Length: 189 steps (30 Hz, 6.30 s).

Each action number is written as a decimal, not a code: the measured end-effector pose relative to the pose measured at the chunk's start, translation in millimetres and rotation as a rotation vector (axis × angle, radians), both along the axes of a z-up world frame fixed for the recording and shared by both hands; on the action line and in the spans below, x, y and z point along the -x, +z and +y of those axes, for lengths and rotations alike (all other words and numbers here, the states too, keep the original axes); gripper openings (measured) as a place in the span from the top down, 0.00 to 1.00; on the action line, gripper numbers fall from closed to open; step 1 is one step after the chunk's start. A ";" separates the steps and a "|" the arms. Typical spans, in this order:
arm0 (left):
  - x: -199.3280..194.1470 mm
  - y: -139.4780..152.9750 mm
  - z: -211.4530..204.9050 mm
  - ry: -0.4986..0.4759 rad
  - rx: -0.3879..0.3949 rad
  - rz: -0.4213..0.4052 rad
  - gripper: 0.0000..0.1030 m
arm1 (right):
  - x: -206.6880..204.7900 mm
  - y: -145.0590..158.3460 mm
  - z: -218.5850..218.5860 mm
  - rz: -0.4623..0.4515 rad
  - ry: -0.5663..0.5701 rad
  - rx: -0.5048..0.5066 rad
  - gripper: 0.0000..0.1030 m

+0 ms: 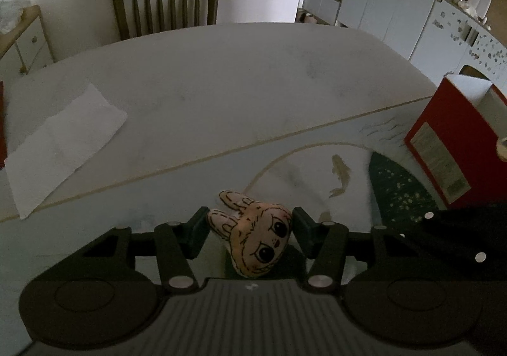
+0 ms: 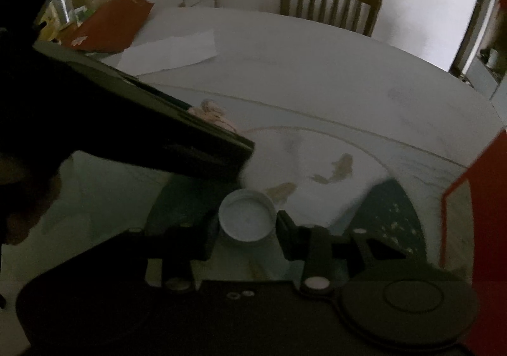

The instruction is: Organize objects

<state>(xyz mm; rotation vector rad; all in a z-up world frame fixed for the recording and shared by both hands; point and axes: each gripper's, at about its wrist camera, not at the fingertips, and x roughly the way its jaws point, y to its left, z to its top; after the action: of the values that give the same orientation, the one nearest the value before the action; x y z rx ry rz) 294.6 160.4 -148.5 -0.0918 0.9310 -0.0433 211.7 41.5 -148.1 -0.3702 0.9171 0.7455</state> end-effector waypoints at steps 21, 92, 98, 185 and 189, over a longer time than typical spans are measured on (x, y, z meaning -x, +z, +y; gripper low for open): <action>56.4 52.6 -28.9 -0.074 0.053 -0.020 0.46 | 26.4 62.7 -78.9 0.006 -0.163 -0.113 0.63; -95.0 44.4 -307.1 -0.277 -0.129 0.059 0.46 | -151.3 33.3 -298.1 0.042 -0.287 0.017 0.63; -106.1 30.0 -305.8 -0.267 -0.116 0.113 0.46 | -154.1 25.3 -299.2 0.062 -0.288 0.020 0.63; 100.0 130.8 -206.6 -0.257 0.091 -0.314 0.00 | 62.2 130.5 -296.3 -0.174 -0.415 -0.314 0.20; 102.7 132.2 -205.5 -0.249 0.107 -0.324 0.00 | 64.9 130.4 -299.1 -0.172 -0.425 -0.314 0.20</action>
<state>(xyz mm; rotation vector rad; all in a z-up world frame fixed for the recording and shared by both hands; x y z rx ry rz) 191.9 -45.0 -16.3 -0.0654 0.6118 -0.3302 146.8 -257.6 -17.7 0.0414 0.6712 0.4462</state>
